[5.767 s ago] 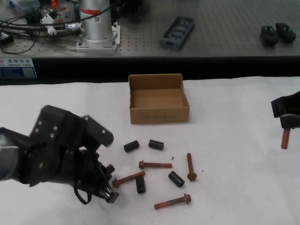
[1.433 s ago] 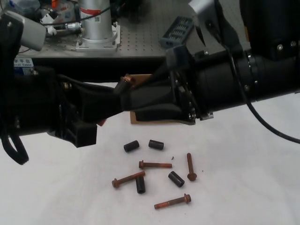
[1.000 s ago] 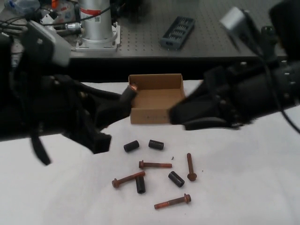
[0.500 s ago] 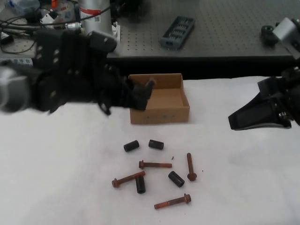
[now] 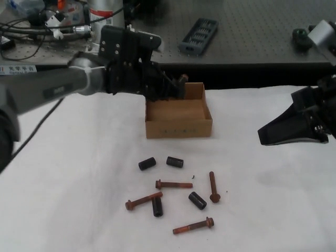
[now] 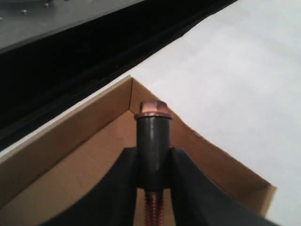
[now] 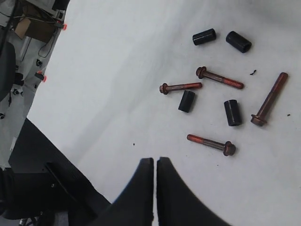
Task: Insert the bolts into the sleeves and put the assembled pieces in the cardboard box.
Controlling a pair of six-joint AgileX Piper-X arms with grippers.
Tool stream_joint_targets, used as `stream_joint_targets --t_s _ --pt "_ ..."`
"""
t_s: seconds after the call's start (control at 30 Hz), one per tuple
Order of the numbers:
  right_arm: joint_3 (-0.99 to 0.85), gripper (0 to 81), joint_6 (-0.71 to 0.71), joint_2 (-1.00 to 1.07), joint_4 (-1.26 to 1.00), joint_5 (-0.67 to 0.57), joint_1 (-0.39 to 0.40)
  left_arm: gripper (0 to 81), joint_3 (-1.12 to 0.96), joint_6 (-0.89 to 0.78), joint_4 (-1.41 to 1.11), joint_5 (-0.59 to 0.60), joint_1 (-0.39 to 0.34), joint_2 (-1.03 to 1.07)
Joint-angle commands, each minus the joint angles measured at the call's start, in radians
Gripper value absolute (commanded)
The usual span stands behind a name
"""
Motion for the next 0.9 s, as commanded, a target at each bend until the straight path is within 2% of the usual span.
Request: stream_joint_targets --t_s 0.0,0.2,0.27,0.37,0.47,0.57,0.7,0.77,0.87 --pt "-0.007 2.9 -0.024 -0.012 -0.002 -0.006 -0.006 0.6 -0.054 -0.015 0.021 -0.017 0.002 0.014" --pt "-0.007 2.9 -0.024 -0.012 -0.004 0.030 -0.006 0.9 -0.067 -0.017 0.078 -0.034 0.002 0.030" --pt "-0.007 2.9 -0.024 -0.012 -0.010 0.029 -0.006 7.4 -0.067 -0.017 0.088 -0.034 0.002 0.030" --pt "-0.007 2.9 -0.024 -0.012 -0.018 0.029 -0.006 24.1 -0.067 -0.033 0.089 -0.034 0.002 0.030" --pt "-0.007 2.9 -0.024 -0.012 -0.018 0.029 -0.006 35.8 -0.067 -0.062 0.089 -0.034 0.002 0.030" --pt "-0.007 2.9 -0.024 -0.012 -0.018 0.029 -0.006 34.8 -0.067 -0.074 0.089 -0.034 0.002 0.030" --pt "-0.007 2.9 -0.020 -0.012 -0.018 0.029 -0.006 29.5 -0.067 -0.074 0.108 -0.034 0.002 0.012" --pt "-0.007 2.9 -0.021 -0.012 -0.016 0.029 -0.006 24.4 -0.067 -0.068 0.146 -0.034 0.002 -0.004" --pt "-0.007 2.9 -0.021 -0.012 -0.013 0.029 -0.006 11.5 -0.067 0.020 0.261 -0.034 0.005 -0.049"
